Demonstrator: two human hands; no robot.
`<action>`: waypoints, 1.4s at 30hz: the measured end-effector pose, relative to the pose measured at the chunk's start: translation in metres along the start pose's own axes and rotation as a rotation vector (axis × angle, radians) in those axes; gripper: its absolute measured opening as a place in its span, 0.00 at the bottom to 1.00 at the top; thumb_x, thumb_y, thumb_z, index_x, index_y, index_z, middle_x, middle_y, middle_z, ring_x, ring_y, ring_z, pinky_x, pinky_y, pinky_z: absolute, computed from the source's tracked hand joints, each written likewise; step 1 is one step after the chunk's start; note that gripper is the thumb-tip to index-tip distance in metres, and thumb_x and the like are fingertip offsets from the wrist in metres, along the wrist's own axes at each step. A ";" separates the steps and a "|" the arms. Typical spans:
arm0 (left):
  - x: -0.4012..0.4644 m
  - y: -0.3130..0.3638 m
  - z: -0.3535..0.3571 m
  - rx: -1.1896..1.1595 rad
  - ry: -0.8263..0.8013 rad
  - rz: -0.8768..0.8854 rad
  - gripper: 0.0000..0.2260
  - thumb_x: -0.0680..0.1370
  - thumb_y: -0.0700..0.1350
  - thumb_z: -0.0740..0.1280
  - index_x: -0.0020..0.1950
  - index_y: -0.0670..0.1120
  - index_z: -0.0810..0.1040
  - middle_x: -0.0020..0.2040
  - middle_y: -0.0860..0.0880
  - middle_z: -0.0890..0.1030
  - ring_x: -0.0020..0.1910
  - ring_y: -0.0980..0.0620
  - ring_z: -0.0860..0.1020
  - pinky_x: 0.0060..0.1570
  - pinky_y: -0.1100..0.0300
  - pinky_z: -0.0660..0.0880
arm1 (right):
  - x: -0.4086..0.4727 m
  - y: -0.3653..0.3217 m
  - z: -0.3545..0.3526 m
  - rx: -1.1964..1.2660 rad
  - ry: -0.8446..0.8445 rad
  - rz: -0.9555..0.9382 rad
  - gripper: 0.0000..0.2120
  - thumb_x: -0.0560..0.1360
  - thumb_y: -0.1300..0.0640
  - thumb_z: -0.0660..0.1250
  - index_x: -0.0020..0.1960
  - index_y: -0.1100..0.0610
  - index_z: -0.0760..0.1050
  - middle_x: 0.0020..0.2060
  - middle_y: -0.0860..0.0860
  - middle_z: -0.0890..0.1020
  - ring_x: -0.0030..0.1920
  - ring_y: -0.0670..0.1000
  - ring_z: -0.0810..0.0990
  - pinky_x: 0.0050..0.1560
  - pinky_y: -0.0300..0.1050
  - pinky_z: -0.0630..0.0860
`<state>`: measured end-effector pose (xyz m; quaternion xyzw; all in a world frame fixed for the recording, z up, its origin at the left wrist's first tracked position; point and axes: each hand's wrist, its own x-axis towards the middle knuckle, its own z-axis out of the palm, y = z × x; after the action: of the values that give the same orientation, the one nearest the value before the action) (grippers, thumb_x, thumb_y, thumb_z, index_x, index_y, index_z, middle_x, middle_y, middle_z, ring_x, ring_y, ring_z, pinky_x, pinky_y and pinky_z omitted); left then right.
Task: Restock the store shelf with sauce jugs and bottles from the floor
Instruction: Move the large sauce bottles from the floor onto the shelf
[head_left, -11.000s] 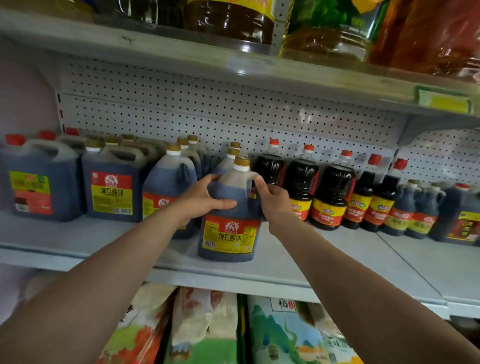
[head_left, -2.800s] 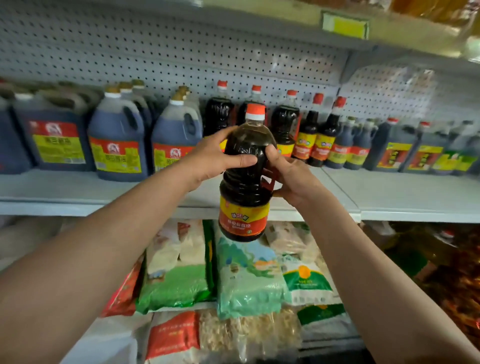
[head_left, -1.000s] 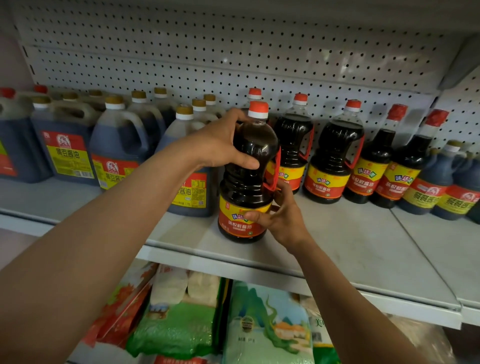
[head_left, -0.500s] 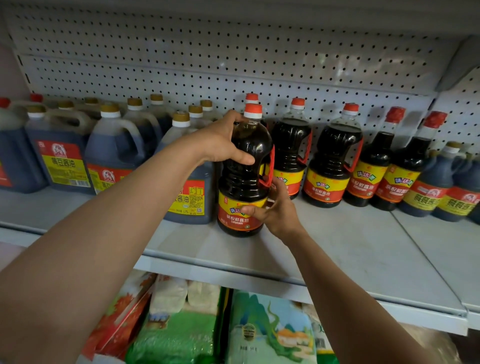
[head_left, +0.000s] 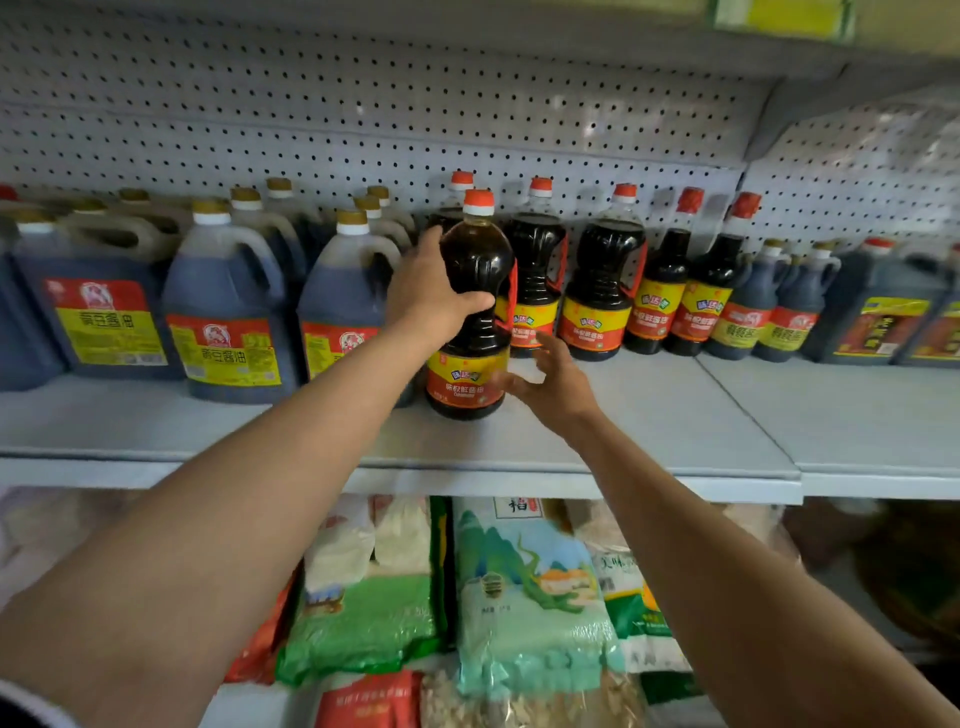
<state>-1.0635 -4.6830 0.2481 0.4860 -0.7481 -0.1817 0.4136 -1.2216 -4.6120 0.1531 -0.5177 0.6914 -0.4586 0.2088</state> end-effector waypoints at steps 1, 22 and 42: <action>-0.011 -0.004 -0.001 -0.036 0.009 -0.003 0.41 0.69 0.50 0.79 0.77 0.46 0.63 0.72 0.45 0.72 0.72 0.43 0.69 0.70 0.47 0.68 | -0.015 0.002 -0.006 -0.041 0.037 0.036 0.44 0.71 0.46 0.78 0.79 0.55 0.59 0.74 0.57 0.71 0.74 0.56 0.70 0.71 0.55 0.70; -0.382 -0.093 0.049 0.074 -0.785 0.056 0.36 0.66 0.59 0.78 0.72 0.57 0.71 0.72 0.41 0.69 0.70 0.41 0.68 0.67 0.54 0.65 | -0.430 0.079 -0.024 -0.541 0.134 0.672 0.37 0.69 0.43 0.78 0.74 0.50 0.69 0.70 0.59 0.71 0.71 0.60 0.69 0.71 0.48 0.66; -0.678 -0.068 0.191 0.132 -1.261 -0.068 0.36 0.71 0.57 0.76 0.76 0.52 0.68 0.77 0.45 0.66 0.77 0.46 0.61 0.74 0.51 0.61 | -0.718 0.286 -0.066 -0.212 0.155 1.068 0.33 0.73 0.41 0.75 0.72 0.54 0.72 0.68 0.55 0.75 0.69 0.55 0.73 0.66 0.45 0.69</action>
<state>-1.0500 -4.1444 -0.2108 0.3334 -0.8418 -0.3996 -0.1432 -1.1514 -3.9204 -0.1913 -0.0776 0.9139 -0.2535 0.3075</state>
